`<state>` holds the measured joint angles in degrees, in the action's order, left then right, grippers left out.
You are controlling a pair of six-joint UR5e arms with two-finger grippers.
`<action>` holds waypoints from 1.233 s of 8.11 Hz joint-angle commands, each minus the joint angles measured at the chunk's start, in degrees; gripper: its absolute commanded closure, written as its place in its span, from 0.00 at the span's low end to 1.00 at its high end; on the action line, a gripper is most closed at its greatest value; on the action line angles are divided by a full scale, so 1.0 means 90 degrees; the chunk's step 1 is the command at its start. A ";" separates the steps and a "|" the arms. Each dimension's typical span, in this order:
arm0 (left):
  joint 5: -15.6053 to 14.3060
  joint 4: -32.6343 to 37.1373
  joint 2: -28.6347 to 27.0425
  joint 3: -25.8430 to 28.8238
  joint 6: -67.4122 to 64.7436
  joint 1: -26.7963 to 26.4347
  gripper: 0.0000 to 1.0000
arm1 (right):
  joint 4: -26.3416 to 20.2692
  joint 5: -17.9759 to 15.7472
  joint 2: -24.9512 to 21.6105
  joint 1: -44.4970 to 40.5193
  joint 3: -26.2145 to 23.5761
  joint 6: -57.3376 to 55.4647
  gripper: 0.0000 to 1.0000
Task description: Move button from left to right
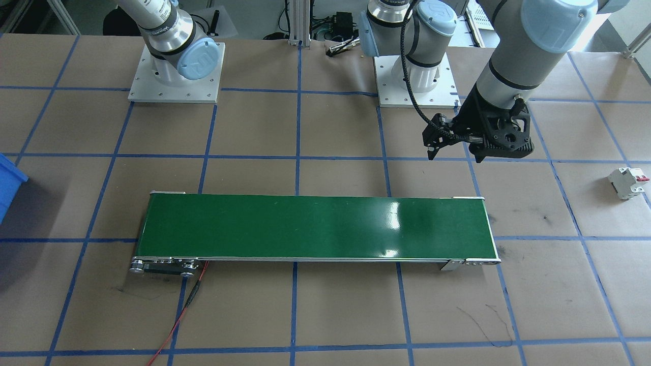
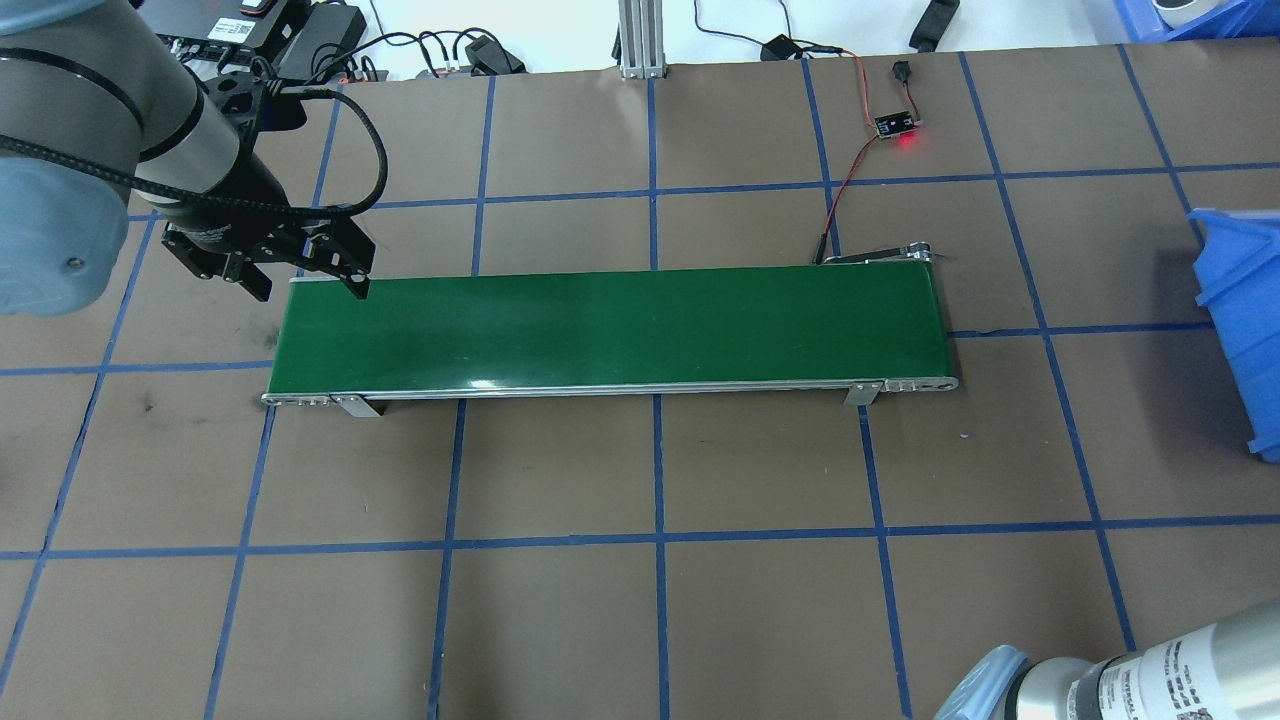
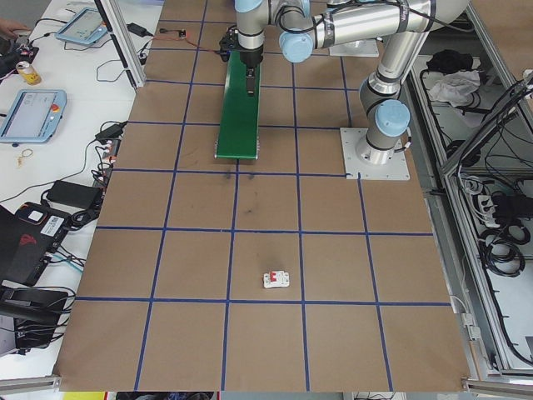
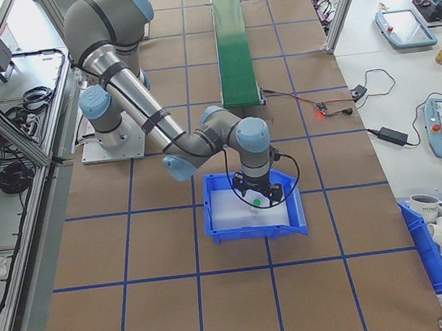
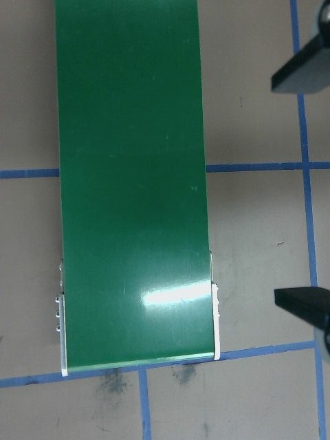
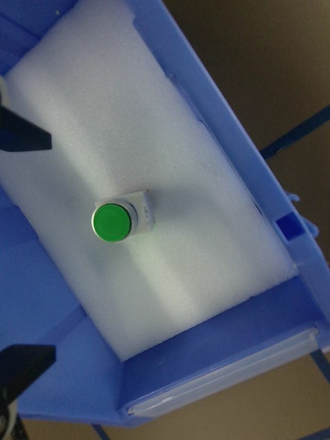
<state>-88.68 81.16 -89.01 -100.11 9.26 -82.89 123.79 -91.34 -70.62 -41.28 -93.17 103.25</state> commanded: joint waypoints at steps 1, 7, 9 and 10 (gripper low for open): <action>-0.0010 0.0005 0.0007 0.0000 -0.0004 -0.0019 0.00 | -0.1873 0.0051 -0.1415 -0.0119 0.0000 -0.2234 0.00; 0.0010 0.0044 0.0026 0.0068 -0.0013 -0.0106 0.00 | -0.3754 -0.0056 -0.2621 -0.2665 0.0234 -0.7278 0.00; -0.0019 0.0044 0.0046 0.0088 -0.0013 -0.0107 0.00 | -0.3745 -0.0056 -0.2690 -0.3563 0.0244 -0.8526 0.00; -0.0019 0.0044 0.0046 0.0078 -0.0013 -0.0107 0.00 | -0.3716 -0.0027 -0.2680 -0.3906 0.0244 -0.8996 0.00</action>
<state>-88.74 81.56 -88.65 -99.42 9.15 -83.80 90.23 -91.82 -94.56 -69.85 -91.03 31.26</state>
